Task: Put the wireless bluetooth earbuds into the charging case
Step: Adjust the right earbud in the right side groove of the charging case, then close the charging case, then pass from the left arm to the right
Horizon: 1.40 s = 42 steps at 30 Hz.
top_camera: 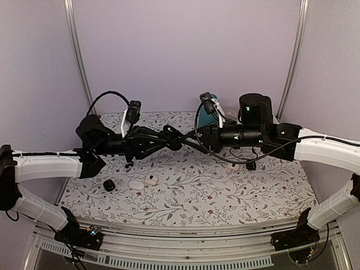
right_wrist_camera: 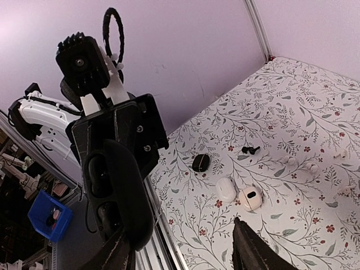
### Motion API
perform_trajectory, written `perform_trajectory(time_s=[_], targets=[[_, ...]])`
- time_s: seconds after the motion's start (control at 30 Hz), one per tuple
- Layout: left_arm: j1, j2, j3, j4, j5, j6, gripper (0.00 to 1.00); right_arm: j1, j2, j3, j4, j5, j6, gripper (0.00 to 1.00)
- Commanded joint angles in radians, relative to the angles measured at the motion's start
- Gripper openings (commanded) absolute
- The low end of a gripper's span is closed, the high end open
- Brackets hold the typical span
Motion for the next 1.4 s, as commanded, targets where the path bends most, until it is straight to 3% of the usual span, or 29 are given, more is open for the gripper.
perform_trajectory(time_s=[0.0, 0.13, 0.4, 0.7, 1.0, 1.37], targets=[[-0.004, -0.014, 0.000, 0.010, -0.012, 0.012, 0.00, -0.006, -0.060, -0.021, 0.039, -0.006, -0.020, 0.59], [-0.003, -0.014, 0.001, 0.009, -0.011, 0.011, 0.00, -0.006, -0.090, -0.034, 0.046, 0.014, -0.028, 0.59], [-0.008, -0.015, 0.006, 0.029, 0.021, 0.001, 0.00, -0.017, -0.059, -0.003, -0.040, 0.197, 0.008, 0.59], [-0.014, -0.020, 0.010, 0.020, 0.025, 0.002, 0.00, -0.012, 0.040, 0.043, -0.035, 0.061, 0.008, 0.59], [-0.012, -0.005, 0.007, -0.003, -0.008, 0.003, 0.00, 0.004, -0.052, -0.018, 0.108, -0.037, -0.022, 0.60], [-0.011, 0.004, 0.018, -0.005, -0.011, 0.003, 0.00, 0.019, -0.072, -0.034, 0.099, -0.032, -0.059, 0.60]])
